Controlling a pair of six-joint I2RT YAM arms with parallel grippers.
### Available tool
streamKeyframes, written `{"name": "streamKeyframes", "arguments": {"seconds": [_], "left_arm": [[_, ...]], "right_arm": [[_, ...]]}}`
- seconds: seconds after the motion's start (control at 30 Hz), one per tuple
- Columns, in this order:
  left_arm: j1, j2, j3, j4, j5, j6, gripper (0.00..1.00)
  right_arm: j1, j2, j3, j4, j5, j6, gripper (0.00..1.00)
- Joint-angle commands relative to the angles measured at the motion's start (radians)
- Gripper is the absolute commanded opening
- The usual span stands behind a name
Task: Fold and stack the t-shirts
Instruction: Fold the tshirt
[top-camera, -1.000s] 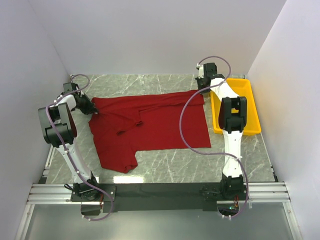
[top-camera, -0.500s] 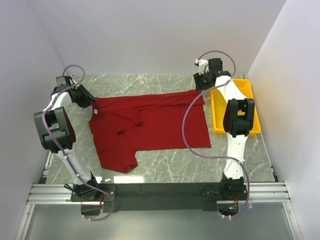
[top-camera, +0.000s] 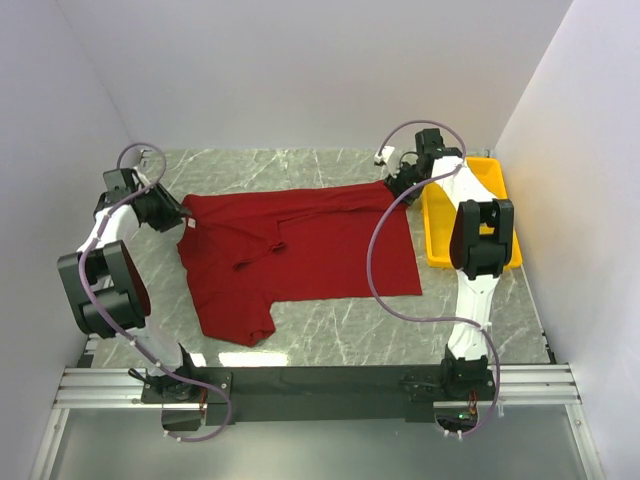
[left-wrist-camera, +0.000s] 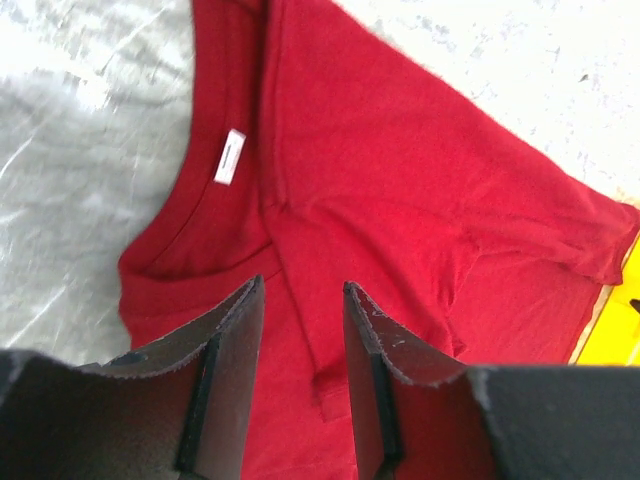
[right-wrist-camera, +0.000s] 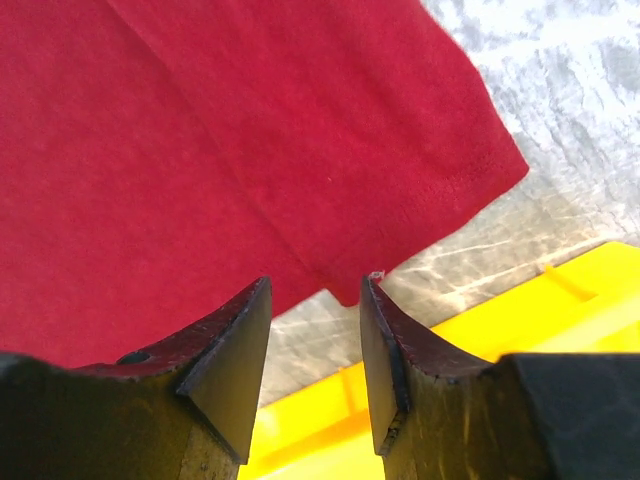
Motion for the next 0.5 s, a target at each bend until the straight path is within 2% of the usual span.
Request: {"name": "streamKeyframes", "arguments": {"seconds": [0.0, 0.27, 0.37, 0.47], "left_arm": [[0.016, -0.074, -0.043, 0.056, 0.021, 0.003, 0.43], [0.025, -0.098, -0.097, 0.066, 0.046, -0.003, 0.43], [0.025, -0.097, -0.097, 0.065, 0.056, -0.003, 0.43], [0.027, -0.095, -0.097, 0.062, 0.061, -0.002, 0.43]], "right_arm": [[0.016, 0.034, 0.038, -0.028, 0.058, -0.094, 0.47], [0.059, 0.068, 0.027, -0.002, 0.109, -0.094, 0.44], [0.067, 0.080, 0.031, -0.001, 0.120, -0.089, 0.40], [0.068, 0.079, 0.024, -0.005, 0.120, -0.095, 0.26]]}}
